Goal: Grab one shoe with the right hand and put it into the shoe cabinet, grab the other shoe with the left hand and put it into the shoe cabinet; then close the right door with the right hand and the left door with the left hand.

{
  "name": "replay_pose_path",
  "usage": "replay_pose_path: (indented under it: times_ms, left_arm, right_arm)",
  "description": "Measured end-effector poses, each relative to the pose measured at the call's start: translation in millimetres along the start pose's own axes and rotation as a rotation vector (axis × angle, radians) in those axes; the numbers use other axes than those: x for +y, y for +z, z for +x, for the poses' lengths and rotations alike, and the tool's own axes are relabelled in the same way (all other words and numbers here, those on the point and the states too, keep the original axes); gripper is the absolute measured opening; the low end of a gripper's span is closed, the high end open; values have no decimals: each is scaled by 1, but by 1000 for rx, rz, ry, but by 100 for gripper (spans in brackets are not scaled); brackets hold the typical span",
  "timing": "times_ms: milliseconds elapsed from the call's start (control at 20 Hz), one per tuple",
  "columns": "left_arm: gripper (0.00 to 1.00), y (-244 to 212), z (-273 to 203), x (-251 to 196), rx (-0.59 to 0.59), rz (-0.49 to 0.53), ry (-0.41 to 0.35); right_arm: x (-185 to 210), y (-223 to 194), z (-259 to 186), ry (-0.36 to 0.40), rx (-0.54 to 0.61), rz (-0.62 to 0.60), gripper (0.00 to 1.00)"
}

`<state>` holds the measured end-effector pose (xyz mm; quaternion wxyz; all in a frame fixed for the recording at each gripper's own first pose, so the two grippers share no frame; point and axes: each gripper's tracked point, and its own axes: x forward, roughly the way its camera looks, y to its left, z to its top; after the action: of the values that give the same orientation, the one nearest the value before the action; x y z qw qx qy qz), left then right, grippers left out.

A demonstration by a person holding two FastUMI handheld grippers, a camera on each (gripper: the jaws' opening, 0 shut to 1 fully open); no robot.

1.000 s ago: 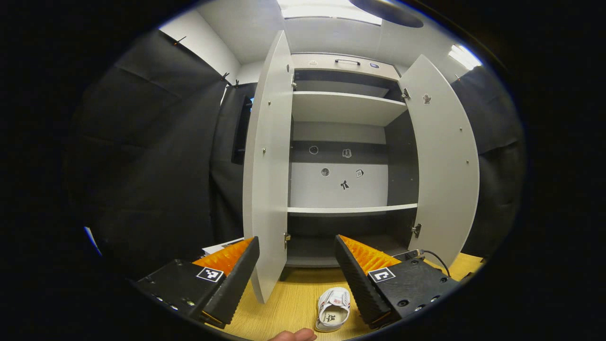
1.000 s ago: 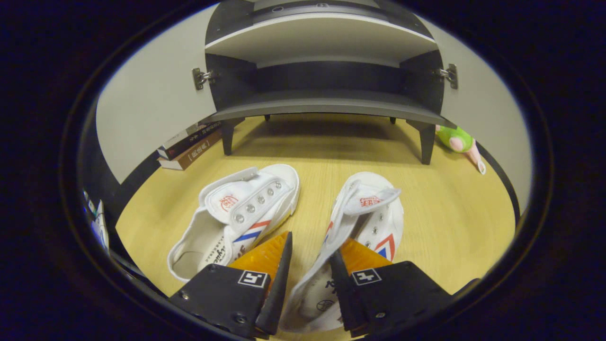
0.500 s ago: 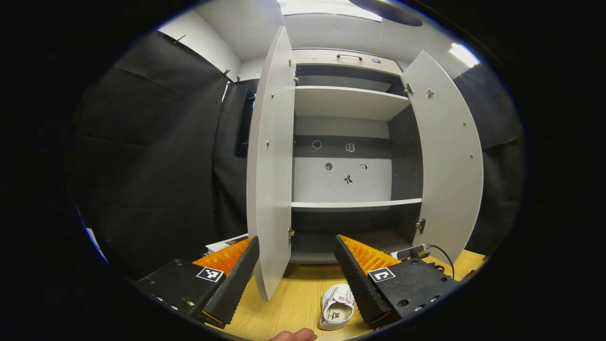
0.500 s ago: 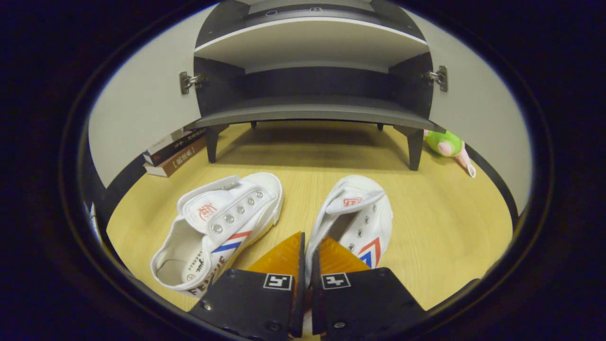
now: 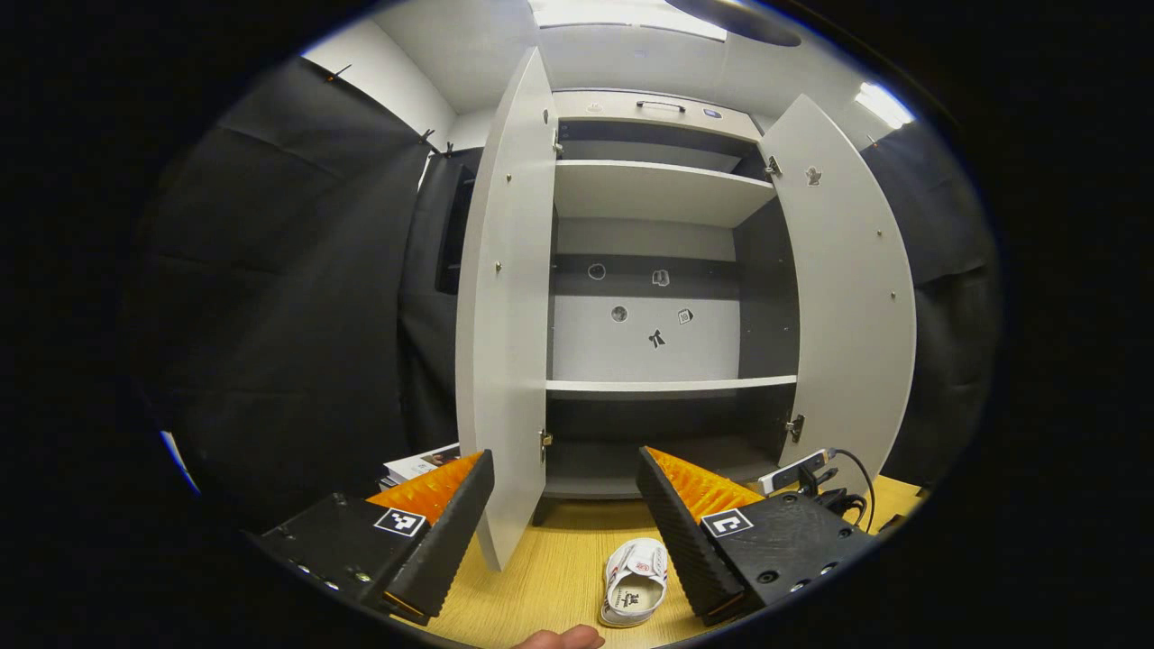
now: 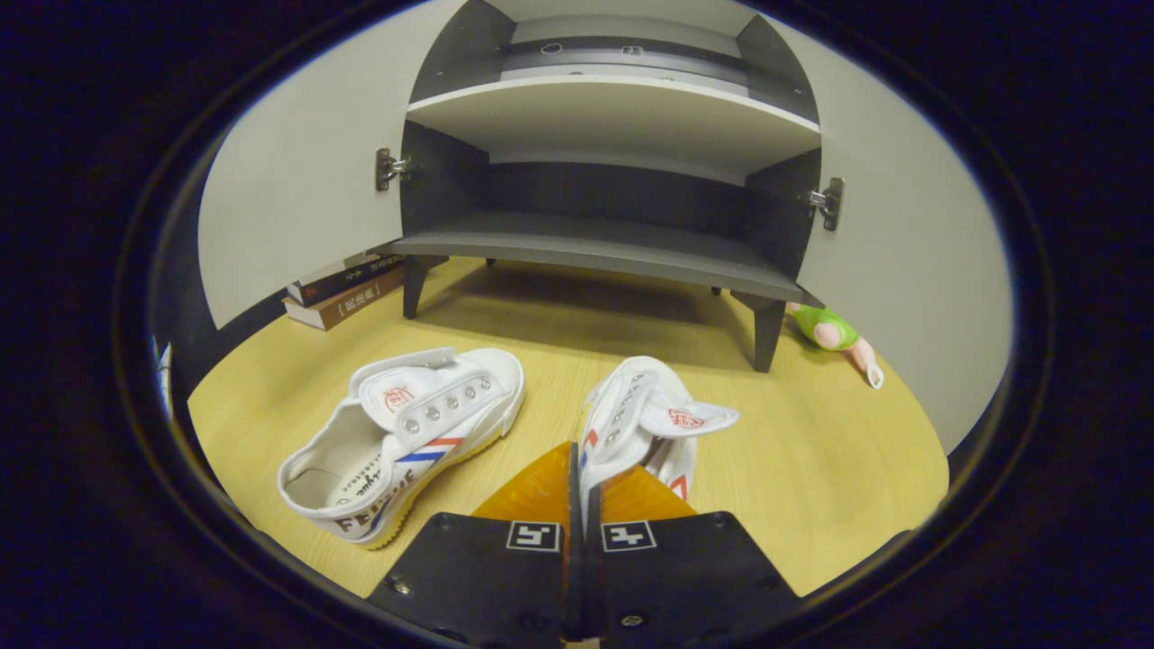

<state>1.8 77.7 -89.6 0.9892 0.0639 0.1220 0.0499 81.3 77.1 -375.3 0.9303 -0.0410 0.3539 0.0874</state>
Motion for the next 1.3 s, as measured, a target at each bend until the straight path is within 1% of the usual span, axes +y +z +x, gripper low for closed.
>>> replay_pose_path:
  times_ms: [250,500,650,900,1000,1100,1200,1300]
  left_arm:
    - [95,3,0,-11,-13,-1,-17]
    - [95,7,-1,-26,-30,-2,-37]
    - [95,6,-1,-36,-29,-4,-56]
    - [95,10,-11,-43,-52,11,-63]
    - [95,9,-14,-44,-59,27,-59]
    - [95,6,-14,-46,-55,22,-63]
    - [95,4,-15,-46,-53,21,-69]
    - [95,5,-18,-50,-57,28,-71]
  right_arm:
    - [-10,25,-31,5,-64,21,4]
    - [-19,75,-85,4,-180,27,4]
    - [-21,121,-117,20,-259,41,4]
    - [-23,207,-156,47,-382,-8,4]
    - [-27,242,-159,24,-427,-36,4]
    - [-26,284,-155,12,-460,-47,4]
    - [-26,326,-145,12,-478,-77,4]
    - [-29,361,-131,-9,-482,-130,4]
